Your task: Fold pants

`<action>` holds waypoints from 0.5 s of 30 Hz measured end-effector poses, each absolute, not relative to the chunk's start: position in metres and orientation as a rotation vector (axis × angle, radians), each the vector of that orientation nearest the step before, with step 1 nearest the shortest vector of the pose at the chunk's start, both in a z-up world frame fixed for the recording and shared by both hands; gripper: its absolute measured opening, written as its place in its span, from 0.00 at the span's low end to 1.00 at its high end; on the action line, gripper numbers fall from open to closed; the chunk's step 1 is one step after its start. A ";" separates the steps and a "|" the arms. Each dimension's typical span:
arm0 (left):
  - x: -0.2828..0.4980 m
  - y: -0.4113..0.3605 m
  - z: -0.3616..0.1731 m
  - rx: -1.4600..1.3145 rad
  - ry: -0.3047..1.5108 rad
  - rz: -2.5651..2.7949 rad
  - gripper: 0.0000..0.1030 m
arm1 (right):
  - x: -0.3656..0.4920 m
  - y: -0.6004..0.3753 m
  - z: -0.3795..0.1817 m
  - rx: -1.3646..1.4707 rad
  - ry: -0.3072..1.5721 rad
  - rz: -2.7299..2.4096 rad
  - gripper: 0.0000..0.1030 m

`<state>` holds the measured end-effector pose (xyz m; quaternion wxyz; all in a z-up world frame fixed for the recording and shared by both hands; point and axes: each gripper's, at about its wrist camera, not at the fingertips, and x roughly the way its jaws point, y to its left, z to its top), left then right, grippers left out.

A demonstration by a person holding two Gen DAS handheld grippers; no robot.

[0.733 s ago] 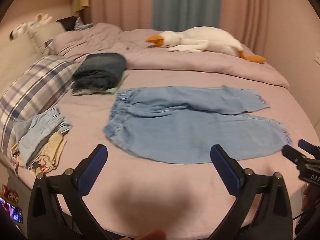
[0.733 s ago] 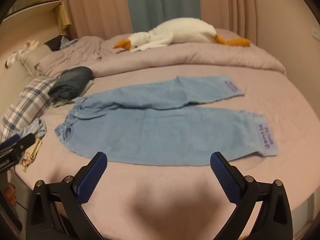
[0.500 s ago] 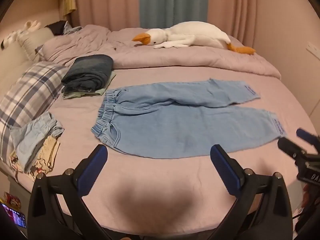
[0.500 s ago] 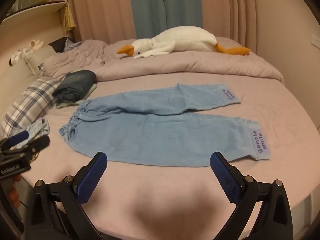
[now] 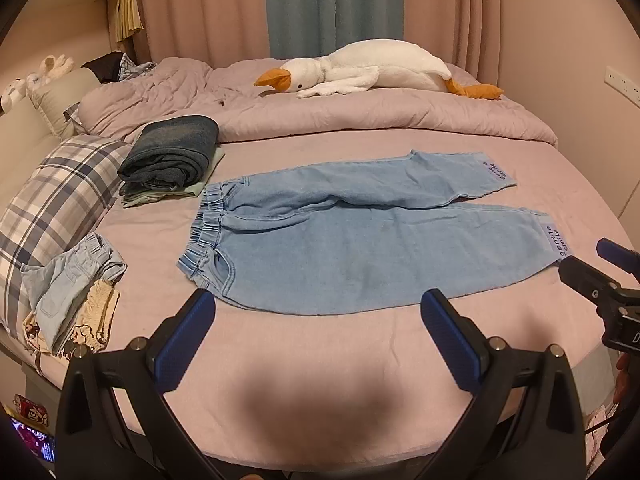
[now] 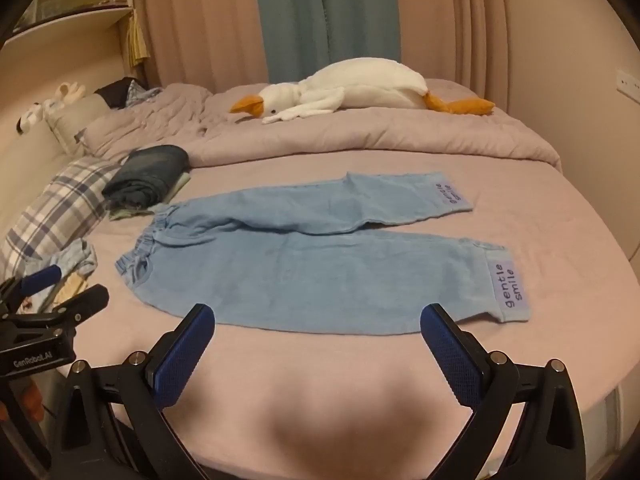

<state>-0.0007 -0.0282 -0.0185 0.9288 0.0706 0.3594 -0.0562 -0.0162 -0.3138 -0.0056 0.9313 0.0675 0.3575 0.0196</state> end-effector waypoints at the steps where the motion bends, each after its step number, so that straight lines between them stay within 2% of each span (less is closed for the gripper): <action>1: 0.001 -0.030 -0.017 0.146 0.739 -0.119 1.00 | -0.017 -0.313 -0.005 0.138 0.731 0.040 0.99; 15: -0.003 -0.067 0.002 0.093 0.751 -0.137 1.00 | -0.023 -0.306 0.003 0.116 0.715 0.035 0.99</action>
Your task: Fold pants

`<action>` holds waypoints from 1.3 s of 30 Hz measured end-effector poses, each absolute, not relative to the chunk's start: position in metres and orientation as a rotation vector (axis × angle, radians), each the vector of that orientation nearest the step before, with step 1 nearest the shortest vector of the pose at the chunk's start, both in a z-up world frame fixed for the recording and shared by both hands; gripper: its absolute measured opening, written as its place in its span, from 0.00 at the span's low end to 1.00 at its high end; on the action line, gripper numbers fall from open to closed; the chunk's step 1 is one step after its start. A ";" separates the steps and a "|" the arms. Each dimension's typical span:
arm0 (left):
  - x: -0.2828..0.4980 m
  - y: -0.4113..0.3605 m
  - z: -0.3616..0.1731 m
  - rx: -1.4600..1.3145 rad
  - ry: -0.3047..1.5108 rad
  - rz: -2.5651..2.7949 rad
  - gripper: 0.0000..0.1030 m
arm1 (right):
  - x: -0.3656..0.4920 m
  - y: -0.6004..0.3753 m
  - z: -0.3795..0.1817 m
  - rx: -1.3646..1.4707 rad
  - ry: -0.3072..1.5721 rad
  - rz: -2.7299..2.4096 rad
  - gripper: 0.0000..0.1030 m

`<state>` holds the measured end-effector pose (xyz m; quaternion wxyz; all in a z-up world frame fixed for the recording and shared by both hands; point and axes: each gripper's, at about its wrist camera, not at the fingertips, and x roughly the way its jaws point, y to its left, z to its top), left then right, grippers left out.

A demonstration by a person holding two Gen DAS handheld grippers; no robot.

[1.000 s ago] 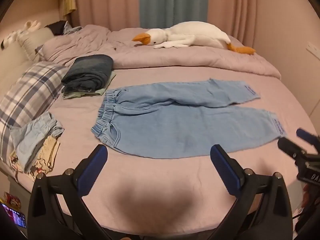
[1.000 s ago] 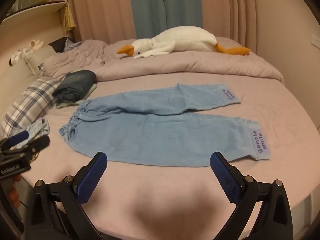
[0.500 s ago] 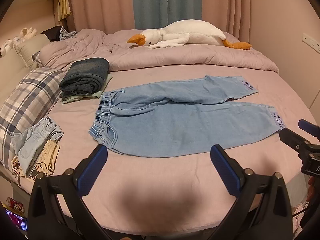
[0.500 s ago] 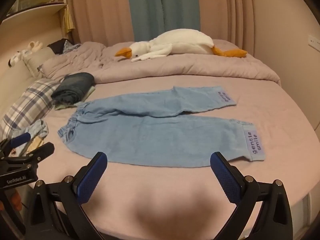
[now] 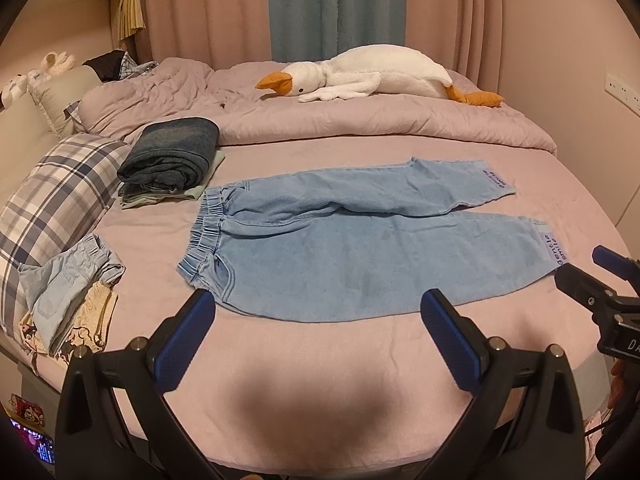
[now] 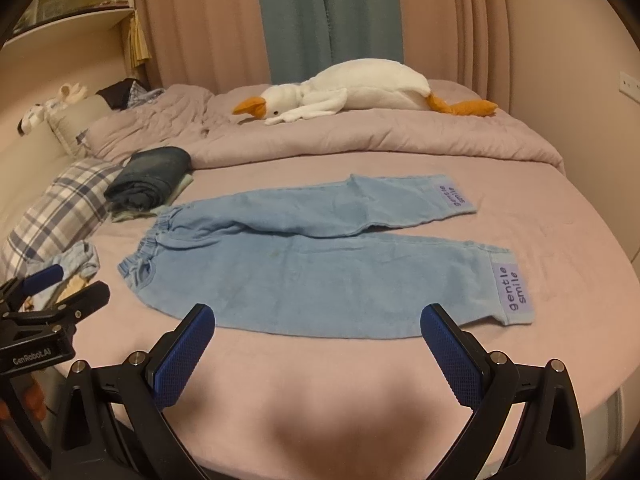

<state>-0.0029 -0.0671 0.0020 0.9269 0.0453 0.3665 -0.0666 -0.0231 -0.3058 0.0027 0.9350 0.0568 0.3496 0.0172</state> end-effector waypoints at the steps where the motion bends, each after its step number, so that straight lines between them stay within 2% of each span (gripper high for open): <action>1: -0.002 -0.067 0.004 0.089 0.753 -0.135 1.00 | -0.024 -0.301 0.002 0.116 0.714 0.032 0.99; 39: 0.002 -0.053 0.000 0.060 0.770 -0.145 1.00 | -0.028 -0.290 -0.004 0.095 0.721 0.019 0.99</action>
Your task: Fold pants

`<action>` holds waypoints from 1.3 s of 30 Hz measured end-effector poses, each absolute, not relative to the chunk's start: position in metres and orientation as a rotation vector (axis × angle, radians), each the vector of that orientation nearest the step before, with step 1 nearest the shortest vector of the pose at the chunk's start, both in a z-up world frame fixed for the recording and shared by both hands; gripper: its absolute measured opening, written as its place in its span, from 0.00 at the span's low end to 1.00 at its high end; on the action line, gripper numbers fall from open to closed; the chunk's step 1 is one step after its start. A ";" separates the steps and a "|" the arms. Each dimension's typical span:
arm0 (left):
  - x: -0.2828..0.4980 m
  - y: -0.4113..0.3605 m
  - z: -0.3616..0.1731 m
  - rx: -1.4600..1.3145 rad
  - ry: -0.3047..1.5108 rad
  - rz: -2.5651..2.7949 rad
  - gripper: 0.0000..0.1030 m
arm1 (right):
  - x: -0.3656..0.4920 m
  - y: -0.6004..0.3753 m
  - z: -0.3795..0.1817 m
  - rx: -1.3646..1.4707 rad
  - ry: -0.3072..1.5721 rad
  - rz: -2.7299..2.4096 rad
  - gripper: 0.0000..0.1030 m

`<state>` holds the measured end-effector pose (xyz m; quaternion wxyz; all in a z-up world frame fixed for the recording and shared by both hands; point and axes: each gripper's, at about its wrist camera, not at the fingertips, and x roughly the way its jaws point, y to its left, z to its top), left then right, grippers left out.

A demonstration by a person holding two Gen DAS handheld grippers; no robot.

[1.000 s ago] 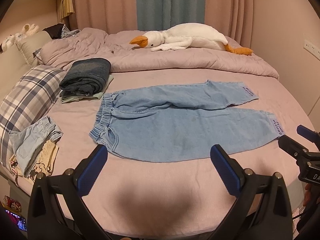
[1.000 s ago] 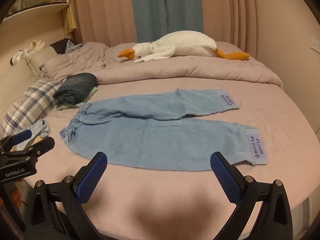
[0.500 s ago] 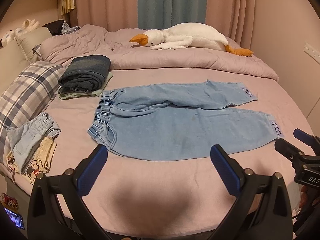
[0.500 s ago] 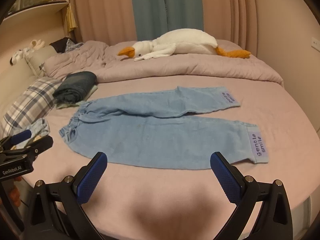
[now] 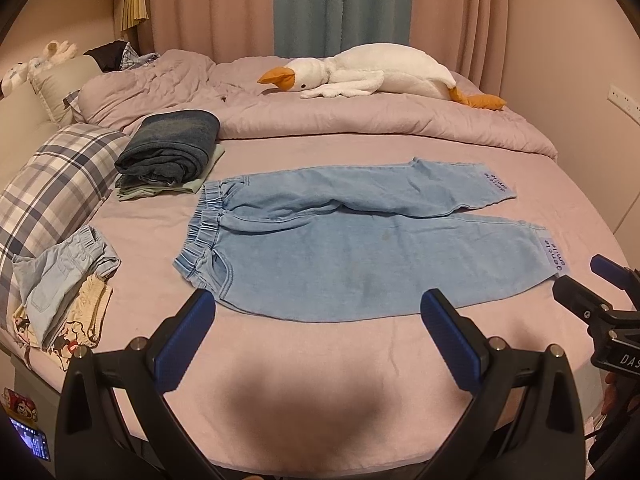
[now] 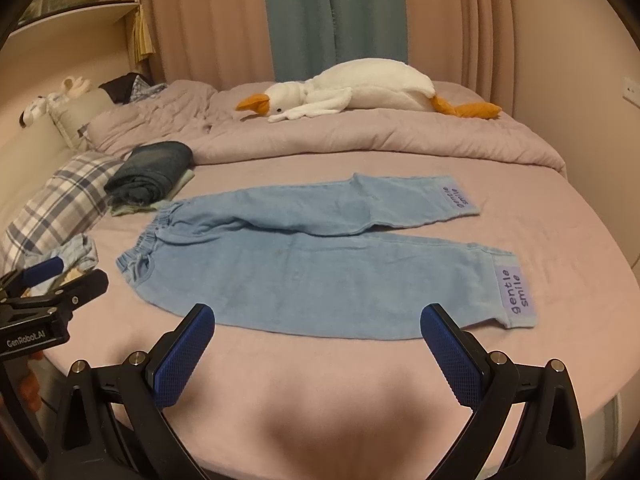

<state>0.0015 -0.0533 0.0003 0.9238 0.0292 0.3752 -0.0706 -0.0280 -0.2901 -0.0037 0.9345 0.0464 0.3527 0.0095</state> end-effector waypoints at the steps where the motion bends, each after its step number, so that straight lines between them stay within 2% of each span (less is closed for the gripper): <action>1: 0.002 -0.053 0.000 0.059 0.771 -0.144 1.00 | -0.028 -0.290 -0.004 0.093 0.723 0.017 0.99; 24: 0.016 -0.050 -0.013 0.045 0.792 -0.166 1.00 | -0.022 -0.288 -0.011 0.071 0.729 0.002 0.99; 31: 0.047 0.001 -0.055 -0.241 0.900 -0.166 1.00 | -0.012 -0.261 -0.036 -0.127 0.721 -0.013 0.99; 39: 0.076 0.085 -0.125 -0.595 1.011 -0.083 1.00 | 0.010 -0.197 -0.097 -0.305 0.761 0.260 0.99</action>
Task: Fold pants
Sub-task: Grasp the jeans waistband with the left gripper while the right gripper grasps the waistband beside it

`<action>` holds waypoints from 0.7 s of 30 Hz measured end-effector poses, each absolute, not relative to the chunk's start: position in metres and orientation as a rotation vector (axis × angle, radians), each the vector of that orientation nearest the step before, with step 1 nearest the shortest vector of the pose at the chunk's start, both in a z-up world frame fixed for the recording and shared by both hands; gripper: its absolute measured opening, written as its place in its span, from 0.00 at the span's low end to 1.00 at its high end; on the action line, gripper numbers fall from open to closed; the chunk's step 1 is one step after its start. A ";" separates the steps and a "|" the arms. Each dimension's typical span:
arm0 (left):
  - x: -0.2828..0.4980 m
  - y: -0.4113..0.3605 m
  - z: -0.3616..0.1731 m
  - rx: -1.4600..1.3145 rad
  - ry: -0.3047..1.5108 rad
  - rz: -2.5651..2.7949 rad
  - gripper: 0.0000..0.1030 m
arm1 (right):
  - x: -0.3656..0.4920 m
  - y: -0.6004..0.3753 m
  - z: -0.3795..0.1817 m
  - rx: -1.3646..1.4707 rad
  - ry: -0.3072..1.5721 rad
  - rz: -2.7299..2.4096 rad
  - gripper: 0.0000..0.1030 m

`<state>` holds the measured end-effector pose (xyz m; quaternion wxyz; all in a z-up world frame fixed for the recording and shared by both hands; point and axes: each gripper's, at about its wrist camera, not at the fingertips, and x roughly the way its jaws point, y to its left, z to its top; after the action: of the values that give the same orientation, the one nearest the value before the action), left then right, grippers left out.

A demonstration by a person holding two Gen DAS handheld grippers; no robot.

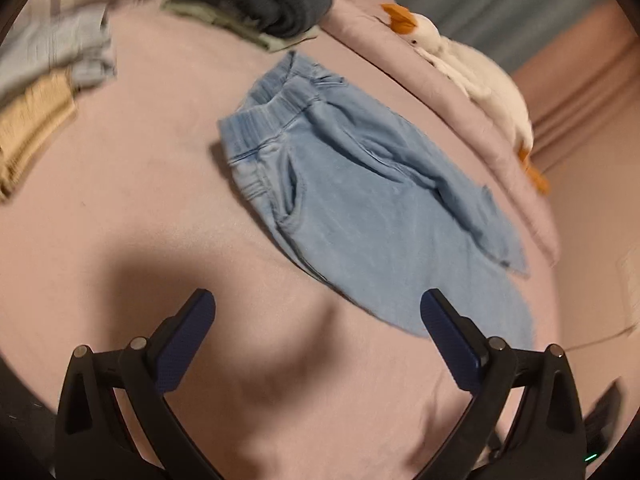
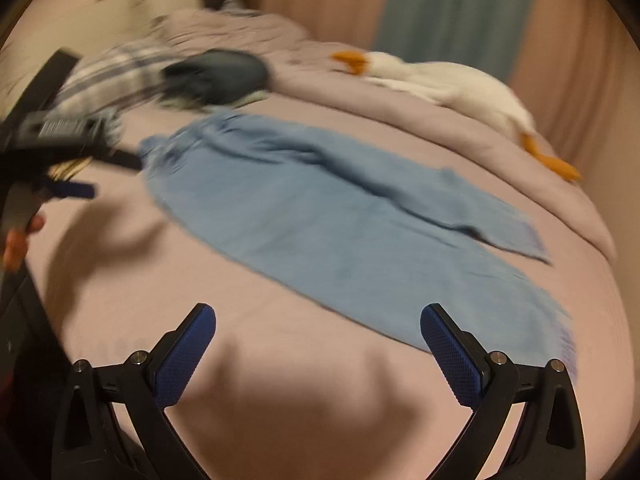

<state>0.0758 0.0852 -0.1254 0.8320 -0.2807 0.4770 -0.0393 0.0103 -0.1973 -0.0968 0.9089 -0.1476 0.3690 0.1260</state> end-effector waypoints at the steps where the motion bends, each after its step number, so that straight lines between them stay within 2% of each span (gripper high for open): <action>1: 0.079 0.089 -0.129 -0.620 1.002 -0.088 1.00 | 0.013 -0.190 -0.102 -0.329 0.761 0.279 0.99; 4: 0.091 0.093 -0.135 -0.629 0.972 -0.069 0.99 | 0.024 -0.165 -0.119 -0.435 0.722 0.324 0.98; 7: 0.109 0.098 -0.146 -0.661 0.953 -0.054 0.98 | 0.038 -0.141 -0.136 -0.548 0.687 0.367 0.84; 9: 0.124 0.098 -0.150 -0.650 0.934 -0.023 0.93 | 0.048 -0.127 -0.149 -0.611 0.670 0.384 0.76; 10: 0.129 0.100 -0.150 -0.634 0.925 -0.010 0.88 | 0.051 -0.123 -0.151 -0.619 0.660 0.387 0.76; 11: 0.135 0.099 -0.149 -0.611 0.921 0.017 0.75 | 0.055 -0.122 -0.150 -0.622 0.654 0.391 0.76; 12: 0.139 0.100 -0.148 -0.599 0.917 0.038 0.67 | 0.062 -0.118 -0.147 -0.623 0.650 0.399 0.72; 13: 0.145 0.103 -0.148 -0.600 0.924 0.061 0.51 | 0.065 -0.117 -0.146 -0.623 0.647 0.405 0.69; 14: 0.150 0.108 -0.150 -0.619 0.938 0.077 0.39 | 0.070 -0.114 -0.146 -0.629 0.650 0.411 0.57; 15: 0.153 0.115 -0.153 -0.659 0.942 0.077 0.37 | 0.078 -0.110 -0.147 -0.635 0.665 0.419 0.46; 16: 0.151 0.123 -0.155 -0.700 0.940 0.066 0.32 | 0.080 -0.110 -0.146 -0.625 0.677 0.431 0.41; 20: 0.145 0.127 -0.149 -0.706 0.930 0.040 0.25 | 0.080 -0.105 -0.145 -0.608 0.687 0.465 0.08; 21: 0.141 0.126 -0.144 -0.690 0.915 0.035 0.24 | 0.079 -0.103 -0.143 -0.606 0.683 0.469 0.05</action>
<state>0.1406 0.1263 -0.1441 0.8402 -0.3263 0.4327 0.0164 0.0790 -0.1025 -0.1432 0.8711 -0.2898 0.3268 0.2245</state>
